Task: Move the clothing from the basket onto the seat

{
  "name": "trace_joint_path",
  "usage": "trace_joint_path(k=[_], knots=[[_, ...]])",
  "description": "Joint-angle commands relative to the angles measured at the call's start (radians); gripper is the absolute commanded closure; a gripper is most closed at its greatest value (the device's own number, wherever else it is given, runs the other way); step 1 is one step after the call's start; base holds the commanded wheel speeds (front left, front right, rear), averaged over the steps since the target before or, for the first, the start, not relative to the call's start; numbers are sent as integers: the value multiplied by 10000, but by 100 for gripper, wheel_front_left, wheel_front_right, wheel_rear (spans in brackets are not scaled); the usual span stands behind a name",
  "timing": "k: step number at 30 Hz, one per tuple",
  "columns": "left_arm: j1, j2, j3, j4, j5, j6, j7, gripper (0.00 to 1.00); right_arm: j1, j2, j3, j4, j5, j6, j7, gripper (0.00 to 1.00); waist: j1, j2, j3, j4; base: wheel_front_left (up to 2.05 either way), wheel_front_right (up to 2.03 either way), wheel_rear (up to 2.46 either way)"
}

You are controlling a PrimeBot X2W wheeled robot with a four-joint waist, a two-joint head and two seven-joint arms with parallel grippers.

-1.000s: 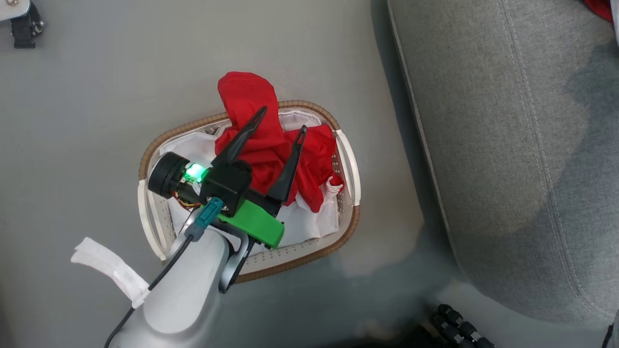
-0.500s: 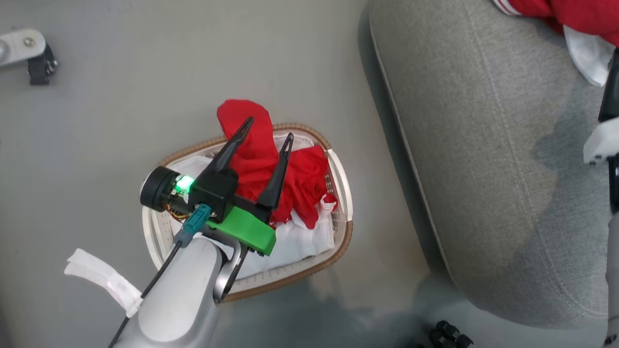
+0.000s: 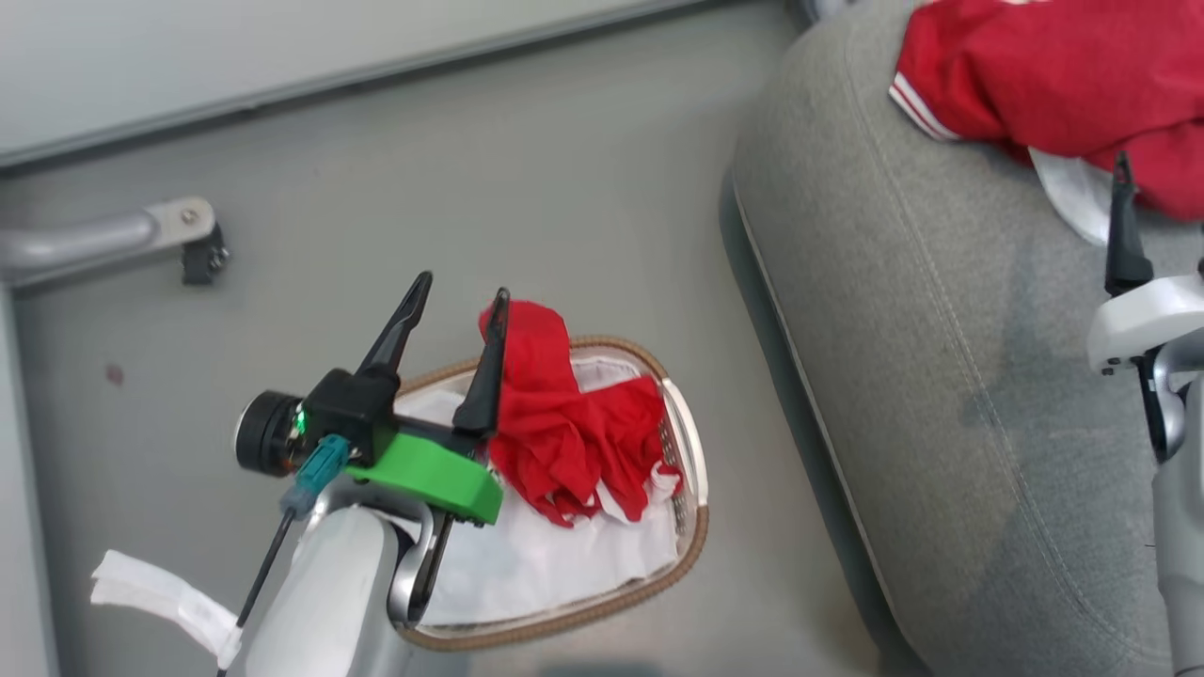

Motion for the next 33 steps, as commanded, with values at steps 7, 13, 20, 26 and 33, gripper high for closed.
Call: trace_joint_path(k=[7, 13, 20, 26, 33], knots=[[1038, -113, 1019, -65, -88, 119, 5, 0, 477, 539, 1153, -425, 369, -14, -25, 0, 0, 0, -1903, 954, 0, 0, 0], [1782, -141, 1850, 26, -211, 200, 5, 0, 1156, 1135, 1896, -676, 795, -14, -25, 0, 0, 0, -2398, 1319, 0, 0, 0], [2587, -151, 2536, 12, -420, 228, 5, 0, 2227, 1463, 2501, -800, 1278, -14, -25, 0, 0, 0, -2697, 1537, 0, 0, 0], [3103, -151, 2715, -134, -541, 229, 5, 0, 3184, 1477, 2807, -919, 2105, -14, -24, 0, 0, 0, -2816, 1661, 0, 0, 0], [3416, -151, 2576, -113, -742, 310, 5, 0, 4041, 1491, 2517, -1408, 2822, -14, -24, 0, 0, 0, -2947, 1635, 0, 0, 0]])
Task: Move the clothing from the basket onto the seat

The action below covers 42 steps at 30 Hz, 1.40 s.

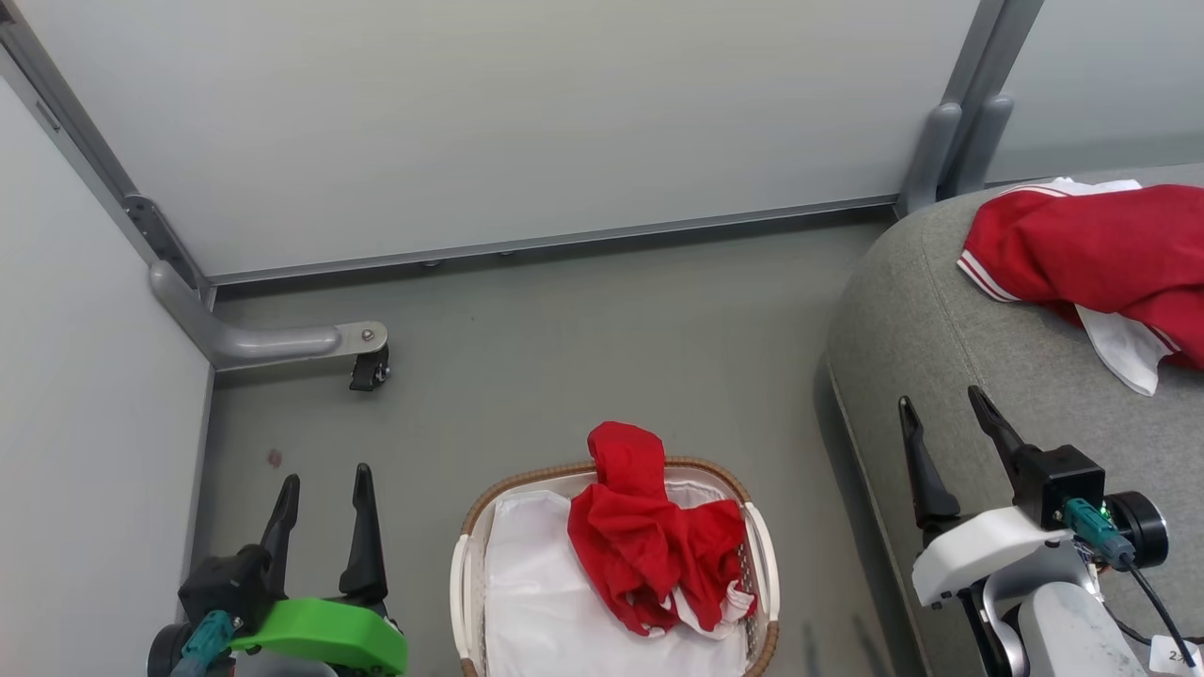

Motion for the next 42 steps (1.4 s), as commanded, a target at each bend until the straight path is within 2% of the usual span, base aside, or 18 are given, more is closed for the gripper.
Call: trace_joint_path(k=[1, 30, 38, 42], knots=[[185, 4, -22, 20, -53, 55, 5, 0, 185, -30, -11, -90, 109, -14, -24, 0, 0, 0, -24, -52, 0, 0, 0], [-35, 6, -143, 103, -6, 18, 5, 0, 369, -28, -4, -412, 129, -14, -24, 0, 0, 0, 29, -216, 0, 0, 0], [-1042, 9, -745, 819, 499, -162, 6, 0, -71, -27, -131, -590, 40, -14, -24, 0, 0, 0, 772, -328, 0, 0, 0], [-1941, 12, -1326, 1592, 813, -232, 6, 0, -492, -27, -235, -784, -41, -14, -24, 0, 0, 0, 1611, -532, 0, 0, 0]])
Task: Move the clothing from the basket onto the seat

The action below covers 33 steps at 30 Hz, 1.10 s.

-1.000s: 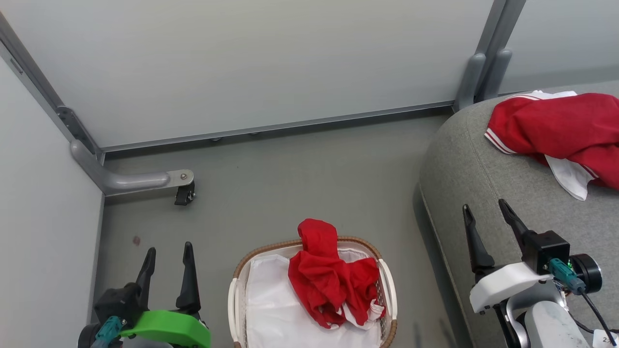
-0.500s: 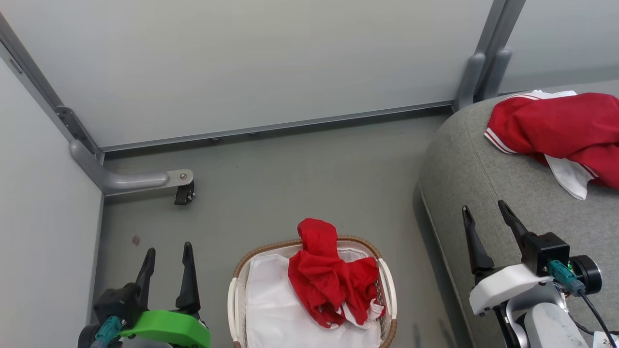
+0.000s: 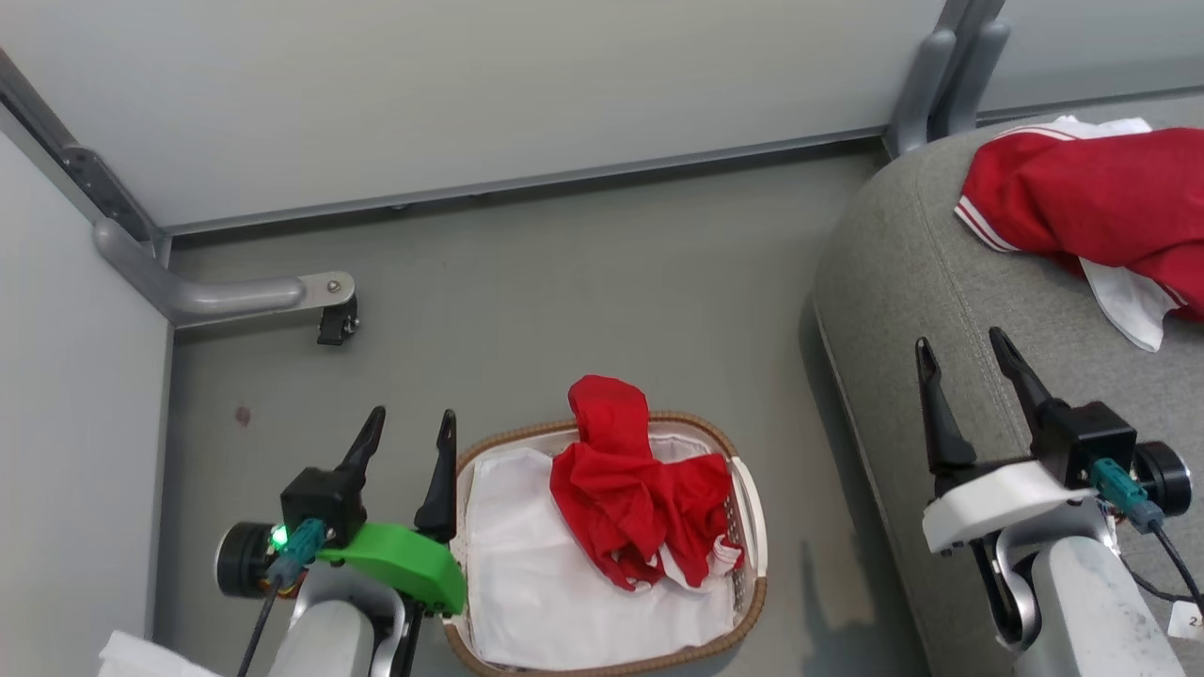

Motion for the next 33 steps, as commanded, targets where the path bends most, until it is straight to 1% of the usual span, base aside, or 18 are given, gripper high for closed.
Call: trace_joint_path(k=[1, 4, 7, 11, 15, 20, 21, 24, 30, 33], knots=[[-538, 24, -209, 286, 181, -45, 4, 0, -286, -31, -45, -124, -92, -14, -24, 0, 0, 0, 958, -287, 0, 0, 0], [-1428, 28, -710, 892, 462, -64, 4, 0, -753, -31, -86, -275, -56, -14, -24, 0, 0, 0, 1799, -506, 0, 0, 0], [-2367, 82, -1464, 1415, 661, -80, 5, 0, -1303, -31, -58, -441, 38, -14, -24, 0, 0, 0, 2796, -807, 0, 0, 0], [-3468, 278, -2531, 2327, 658, -78, 4, 0, -1942, -28, 2, -577, 169, -14, -24, 0, 0, 0, 3934, -1188, 0, 0, 0], [-4346, 373, -3430, 3439, 706, -80, 4, 0, -2460, -25, 227, -702, 382, -14, -24, 0, 0, 0, 4829, -1620, 0, 0, 0], [-4829, 315, -4206, 4702, 256, -82, 5, 0, -2780, -23, 519, -824, 648, -14, -24, 0, 0, 0, 5493, -2056, 0, 0, 0], [-4922, 241, -4476, 5119, -62, -82, 4, 0, -2849, -25, 615, -860, 738, -14, -24, 0, 0, 0, 5692, -2223, 0, 0, 0], [-5041, 179, -4761, 5448, -505, -82, 2, 0, -2941, -20, 738, -901, 843, -14, -24, 0, 0, 0, 5936, -2444, 0, 0, 0], [-5471, 145, -5215, 6061, -919, -83, 6, 0, -3069, -20, 852, -1050, 1058, -14, -24, 0, 0, 0, 6380, -2767, 0, 0, 0], [-5838, 240, -5205, 6509, -1103, -83, 26, 0, -3165, -20, 953, -1129, 1180, -14, -24, 0, 0, 0, 6611, -2893, 0, 0, 0]])
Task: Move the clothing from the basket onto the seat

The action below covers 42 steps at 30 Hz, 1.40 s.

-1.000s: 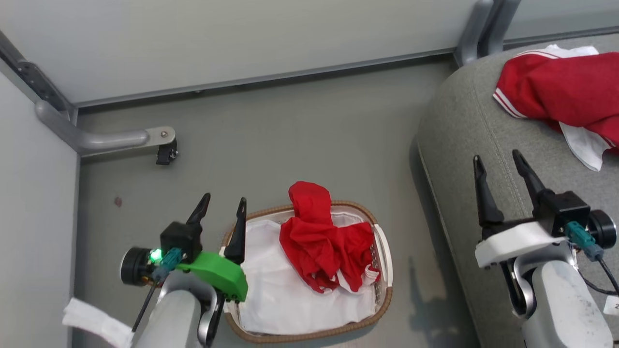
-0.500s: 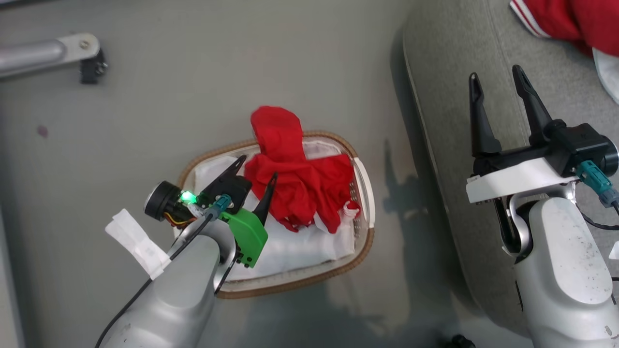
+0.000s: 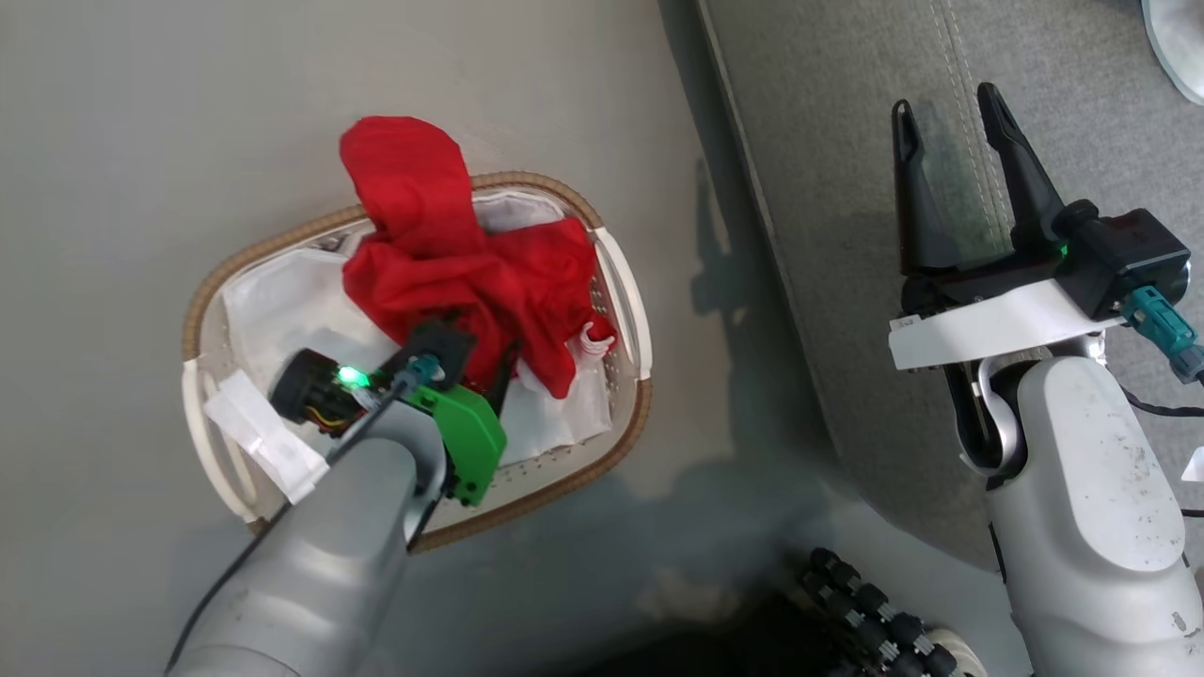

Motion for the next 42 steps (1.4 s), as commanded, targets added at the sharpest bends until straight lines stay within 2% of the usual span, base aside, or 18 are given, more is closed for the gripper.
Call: trace_joint_path(k=[1, 5, 9, 10, 12, 13, 14, 19, 22, 26, 32, 42], knots=[[-296, 190, 25, 252, -85, -28, 63, 0, -184, -9, 62, -71, 118, -14, -24, 0, -1, -1, 576, -516, 0, 0, 0], [-690, 153, 57, 823, -232, -25, 201, 0, -241, -12, 135, -113, 219, -14, -24, 0, -1, -1, 781, -636, 0, 0, 0], [-928, 208, 105, 1230, -314, 212, 227, 0, -319, -12, 182, -139, 287, -14, -24, 0, -1, -1, 882, -720, 0, 0, 0], [-972, 207, 116, 1296, -318, 272, 224, 3, -326, -12, 181, -133, 309, -14, -24, 0, -1, -1, 892, -731, 0, 0, 0], [-1042, 226, 136, 1393, -357, 317, 196, 65, -330, -12, 151, -104, 332, -14, -24, 0, -1, -1, 875, -722, 0, 0, 0], [-1053, 231, 131, 1420, -374, 313, 184, 86, -323, -12, 130, -85, 330, -14, -24, 0, -1, -1, 853, -707, 0, 0, 0], [-1053, 230, 129, 1447, -406, 305, 169, 100, -303, -12, 114, -54, 312, -14, -24, 0, -1, -1, 805, -677, 0, 0, 0], [-780, 245, 174, 1468, -522, 272, 71, 100, -125, -15, 76, 80, 133, -14, -24, 0, -1, -1, 434, -480, 0, 0, 0], [-443, 342, 421, 1160, -749, 298, -21, 100, 58, -16, 24, 243, -61, -14, -24, 0, -1, -1, -147, -230, 0, 0, 0], [32, 608, 691, 249, -761, 358, -4, 100, 296, -18, -7, 420, -320, -14, -24, 0, -1, -1, -820, 46, 0, 0, 0], [871, 1011, 818, -1439, -263, 396, 5, 100, 1014, -22, -174, 763, -928, -14, -24, 0, -1, -1, -2407, 542, 0, 0, 0], [1398, 1540, 767, -3479, 385, 111, 4, 100, 2353, -21, -316, 1169, -1531, -14, -24, 0, -1, -1, -4943, 956, 0, 0, 0]])
